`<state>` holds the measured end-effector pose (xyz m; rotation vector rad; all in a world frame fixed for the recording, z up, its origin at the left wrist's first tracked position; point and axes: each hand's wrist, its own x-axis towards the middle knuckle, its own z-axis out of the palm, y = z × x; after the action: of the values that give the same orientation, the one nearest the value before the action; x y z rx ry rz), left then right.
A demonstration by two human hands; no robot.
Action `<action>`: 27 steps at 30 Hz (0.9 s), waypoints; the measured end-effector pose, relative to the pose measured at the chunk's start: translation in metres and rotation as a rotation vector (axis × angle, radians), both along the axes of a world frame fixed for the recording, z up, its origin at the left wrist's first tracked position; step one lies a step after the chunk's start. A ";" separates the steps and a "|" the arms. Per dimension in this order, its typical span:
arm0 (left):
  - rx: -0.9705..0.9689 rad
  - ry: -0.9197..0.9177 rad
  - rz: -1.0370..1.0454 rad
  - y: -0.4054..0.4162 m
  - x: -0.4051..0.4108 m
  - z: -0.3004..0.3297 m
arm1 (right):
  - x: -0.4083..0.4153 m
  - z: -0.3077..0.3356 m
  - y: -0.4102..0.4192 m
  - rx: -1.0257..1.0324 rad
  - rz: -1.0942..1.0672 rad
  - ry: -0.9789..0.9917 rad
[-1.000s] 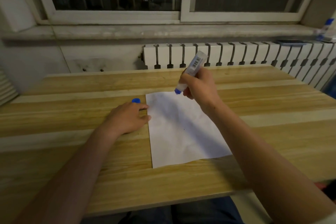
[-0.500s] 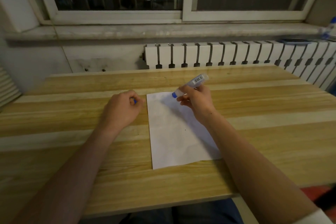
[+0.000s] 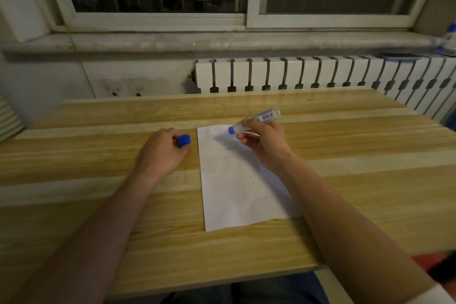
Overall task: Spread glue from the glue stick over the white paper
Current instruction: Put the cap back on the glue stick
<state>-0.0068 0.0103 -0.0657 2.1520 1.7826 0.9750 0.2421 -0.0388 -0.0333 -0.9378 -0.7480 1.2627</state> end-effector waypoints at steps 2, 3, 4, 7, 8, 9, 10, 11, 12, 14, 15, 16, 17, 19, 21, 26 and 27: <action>-0.012 -0.054 -0.002 -0.003 0.001 0.003 | -0.003 0.001 0.000 0.009 0.020 0.016; -0.014 -0.094 -0.003 -0.005 0.003 0.005 | -0.004 0.002 -0.001 0.017 0.032 0.021; -0.009 -0.132 -0.011 -0.008 0.005 0.007 | -0.005 0.003 -0.002 0.028 0.042 0.022; 0.027 -0.201 -0.099 -0.016 0.013 0.012 | -0.008 0.004 -0.004 0.080 0.058 0.008; 0.037 -0.214 -0.134 -0.019 0.016 0.013 | -0.009 0.005 -0.005 0.100 0.062 0.000; 0.046 -0.224 -0.161 -0.021 0.018 0.015 | -0.011 0.005 -0.005 0.117 0.068 -0.010; 0.055 -0.233 -0.183 -0.024 0.020 0.017 | -0.012 0.006 -0.006 0.132 0.074 -0.019; 0.063 -0.247 -0.201 -0.026 0.021 0.019 | -0.013 0.006 -0.008 0.142 0.080 -0.028; 0.071 -0.265 -0.219 -0.029 0.022 0.022 | -0.014 0.007 -0.009 0.149 0.085 -0.034; 0.077 -0.303 -0.266 -0.033 0.024 0.025 | -0.016 0.009 -0.011 0.160 0.094 -0.042; 0.074 -0.319 -0.296 -0.034 0.025 0.026 | -0.017 0.010 -0.013 0.166 0.098 -0.047; 0.073 -0.332 -0.322 -0.036 0.025 0.027 | -0.017 0.011 -0.013 0.172 0.101 -0.054; 0.073 -0.340 -0.340 -0.037 0.026 0.027 | -0.018 0.012 -0.014 0.174 0.104 -0.062; 0.075 -0.356 -0.349 -0.040 0.028 0.028 | -0.019 0.013 -0.016 0.176 0.109 -0.072; 0.075 -0.373 -0.350 -0.041 0.030 0.029 | -0.019 0.013 -0.017 0.181 0.118 -0.076; 0.070 -0.376 -0.375 -0.042 0.031 0.029 | -0.022 0.012 -0.019 0.191 0.134 -0.089; 0.074 -0.375 -0.383 -0.043 0.031 0.029 | -0.023 0.012 -0.019 0.190 0.140 -0.091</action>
<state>0.0240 -0.0323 -0.0369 2.0689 1.1318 1.2488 0.2195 -0.0577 -0.0213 -0.8029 -1.0018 1.2508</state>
